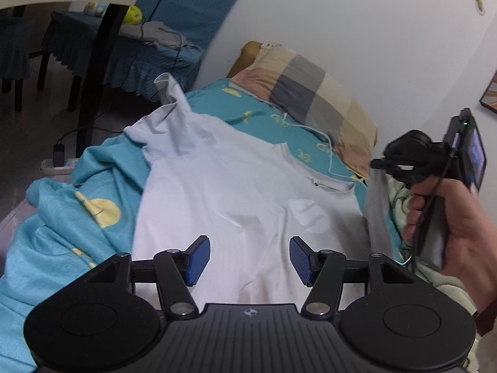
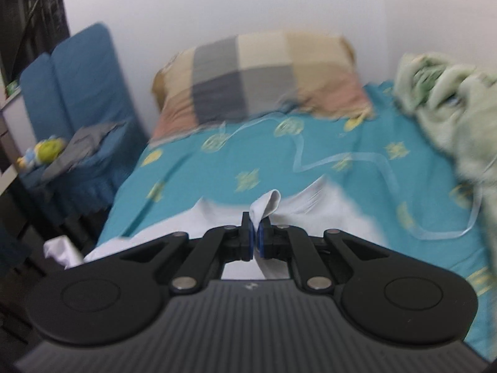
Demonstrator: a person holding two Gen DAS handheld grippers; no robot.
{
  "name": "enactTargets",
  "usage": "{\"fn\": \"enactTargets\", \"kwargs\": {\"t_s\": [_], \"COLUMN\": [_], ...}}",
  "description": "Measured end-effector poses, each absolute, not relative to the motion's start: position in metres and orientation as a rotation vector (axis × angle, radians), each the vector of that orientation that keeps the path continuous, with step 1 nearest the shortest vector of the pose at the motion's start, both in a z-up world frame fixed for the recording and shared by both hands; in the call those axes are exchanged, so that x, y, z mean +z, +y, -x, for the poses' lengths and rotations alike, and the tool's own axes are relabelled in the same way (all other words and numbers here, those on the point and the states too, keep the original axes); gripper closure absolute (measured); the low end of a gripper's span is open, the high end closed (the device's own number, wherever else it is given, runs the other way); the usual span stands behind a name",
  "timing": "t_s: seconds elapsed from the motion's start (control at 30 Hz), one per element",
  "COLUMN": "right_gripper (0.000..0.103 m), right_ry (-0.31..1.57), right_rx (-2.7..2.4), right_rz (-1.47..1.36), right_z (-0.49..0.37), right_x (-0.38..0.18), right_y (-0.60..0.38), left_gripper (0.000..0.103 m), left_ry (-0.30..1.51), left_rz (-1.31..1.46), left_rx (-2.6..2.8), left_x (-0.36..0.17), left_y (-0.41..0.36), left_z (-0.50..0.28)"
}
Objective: Fold clothes
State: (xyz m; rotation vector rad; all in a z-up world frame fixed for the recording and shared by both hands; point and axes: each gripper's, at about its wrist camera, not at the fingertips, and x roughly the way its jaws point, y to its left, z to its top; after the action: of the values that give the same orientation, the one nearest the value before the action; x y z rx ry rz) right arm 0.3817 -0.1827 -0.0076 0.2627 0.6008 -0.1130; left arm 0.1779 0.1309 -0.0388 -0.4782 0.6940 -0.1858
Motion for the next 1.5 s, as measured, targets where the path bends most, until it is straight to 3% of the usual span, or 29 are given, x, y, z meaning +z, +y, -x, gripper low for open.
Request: {"fn": "enactTargets", "kwargs": {"t_s": [0.13,0.2,0.27,0.33,0.67,0.87,1.2,1.5], "right_gripper": [0.093,0.086,0.044,0.034,0.035,0.035,0.035,0.035], "right_ry": [0.666,0.702,0.703,0.686,0.637,0.636,0.606,0.568], "right_rx": [-0.025,0.018,0.057,0.090,0.067,-0.024,-0.114,-0.191], "right_rz": [-0.335,-0.353,-0.353,-0.347,-0.340,-0.383,-0.430,-0.588], "right_z": [-0.387,-0.383,-0.370,-0.351,-0.177,-0.090,-0.068,-0.067], "right_x": [-0.039,-0.045,-0.042,-0.033,0.033,0.025,0.001,-0.014], "right_y": [-0.170,-0.169,-0.171,-0.175,-0.228,-0.263,-0.291,-0.335], "left_gripper": [0.044,0.044,0.044,0.044,0.043,0.043,0.043,0.043], "left_ry": [0.710,0.733,0.746,0.741,0.723,0.729,0.665,0.617], "left_rz": [0.494,0.510,0.520,0.509,0.468,0.396,0.247,0.072], "left_rx": [-0.171,-0.170,-0.184,-0.199,-0.301,-0.368,-0.373,-0.411], "left_x": [-0.052,-0.059,-0.063,-0.063,-0.054,-0.046,-0.025,-0.028], "left_y": [0.146,0.148,0.148,0.144,0.120,0.102,0.048,-0.075], "left_z": [-0.188,-0.192,-0.196,-0.196,-0.178,-0.148,-0.123,-0.184]}}
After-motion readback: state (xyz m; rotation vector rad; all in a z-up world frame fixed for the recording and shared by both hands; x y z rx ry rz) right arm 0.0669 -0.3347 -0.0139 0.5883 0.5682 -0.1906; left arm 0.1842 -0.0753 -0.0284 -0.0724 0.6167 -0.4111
